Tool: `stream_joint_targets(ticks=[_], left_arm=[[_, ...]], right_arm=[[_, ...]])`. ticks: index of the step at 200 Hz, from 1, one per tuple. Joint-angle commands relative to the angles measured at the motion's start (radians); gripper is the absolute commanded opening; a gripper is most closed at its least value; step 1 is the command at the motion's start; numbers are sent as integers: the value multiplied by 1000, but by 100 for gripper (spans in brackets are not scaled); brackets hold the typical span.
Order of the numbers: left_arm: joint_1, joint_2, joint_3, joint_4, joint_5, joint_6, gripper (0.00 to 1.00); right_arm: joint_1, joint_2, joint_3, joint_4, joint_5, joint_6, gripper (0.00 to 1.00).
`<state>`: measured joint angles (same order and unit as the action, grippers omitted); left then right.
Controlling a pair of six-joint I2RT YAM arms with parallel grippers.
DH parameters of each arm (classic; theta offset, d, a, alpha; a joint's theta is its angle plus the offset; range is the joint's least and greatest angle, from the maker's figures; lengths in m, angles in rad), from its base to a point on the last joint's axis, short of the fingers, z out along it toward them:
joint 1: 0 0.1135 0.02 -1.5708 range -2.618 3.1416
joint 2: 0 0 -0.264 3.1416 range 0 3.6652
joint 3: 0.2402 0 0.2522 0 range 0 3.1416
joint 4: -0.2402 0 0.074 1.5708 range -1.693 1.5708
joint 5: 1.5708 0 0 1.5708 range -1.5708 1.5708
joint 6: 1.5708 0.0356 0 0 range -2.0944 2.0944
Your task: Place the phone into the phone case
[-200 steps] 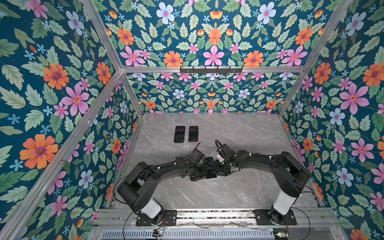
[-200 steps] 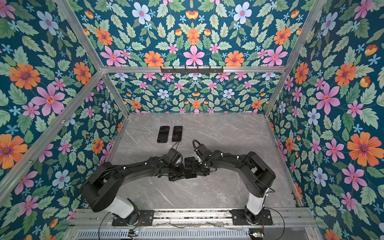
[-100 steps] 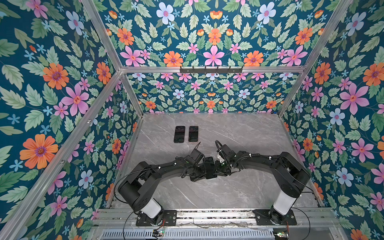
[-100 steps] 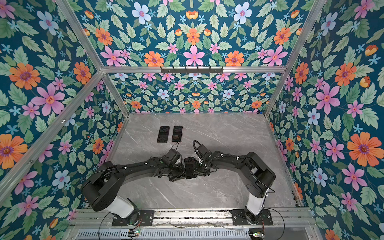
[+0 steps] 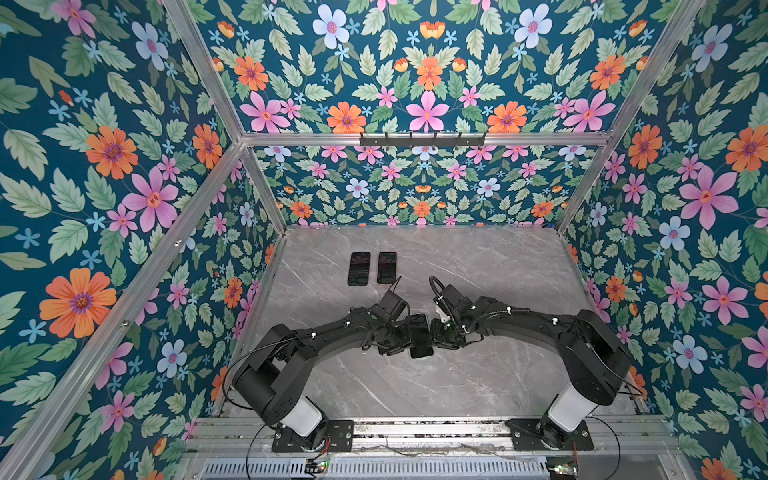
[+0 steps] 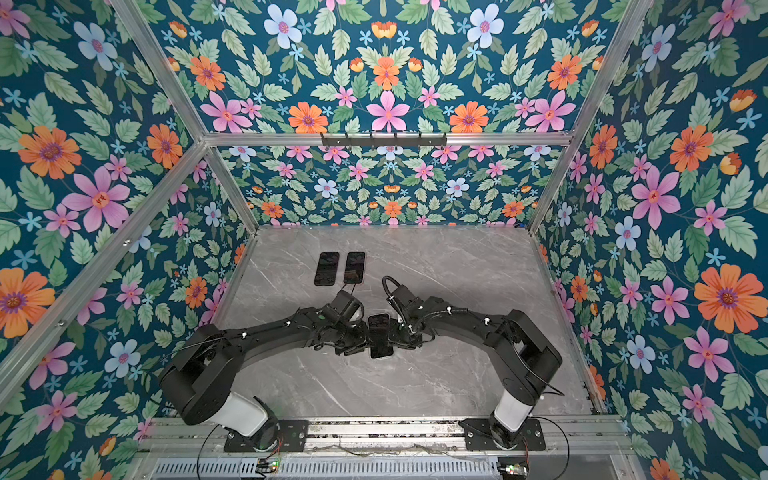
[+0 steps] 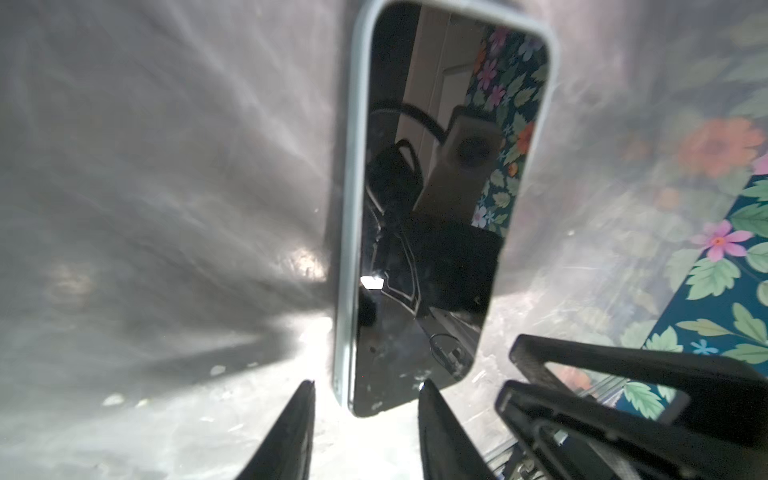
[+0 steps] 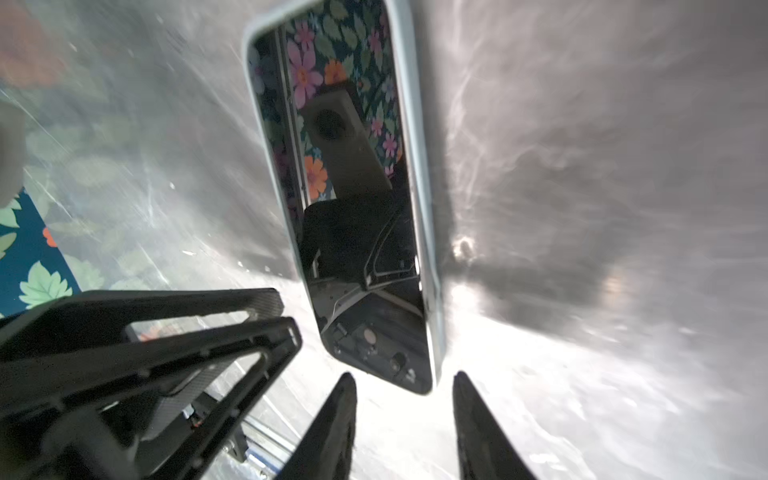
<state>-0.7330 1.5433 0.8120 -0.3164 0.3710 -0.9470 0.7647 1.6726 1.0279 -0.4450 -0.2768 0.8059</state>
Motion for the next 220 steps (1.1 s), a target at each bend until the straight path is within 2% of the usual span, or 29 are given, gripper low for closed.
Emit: stream_joint_targets(ticks=[1, 90, 220], left_arm=[[6, -4, -22, -11, 14, 26, 44], [9, 3, -113, 133, 85, -5, 42], [12, 10, -170, 251, 124, -39, 40]], right_arm=[[3, -5, -13, -65, 18, -12, 40], [12, 36, -2, -20, -16, -4, 30], [22, 99, 11, 23, -74, 7, 7]])
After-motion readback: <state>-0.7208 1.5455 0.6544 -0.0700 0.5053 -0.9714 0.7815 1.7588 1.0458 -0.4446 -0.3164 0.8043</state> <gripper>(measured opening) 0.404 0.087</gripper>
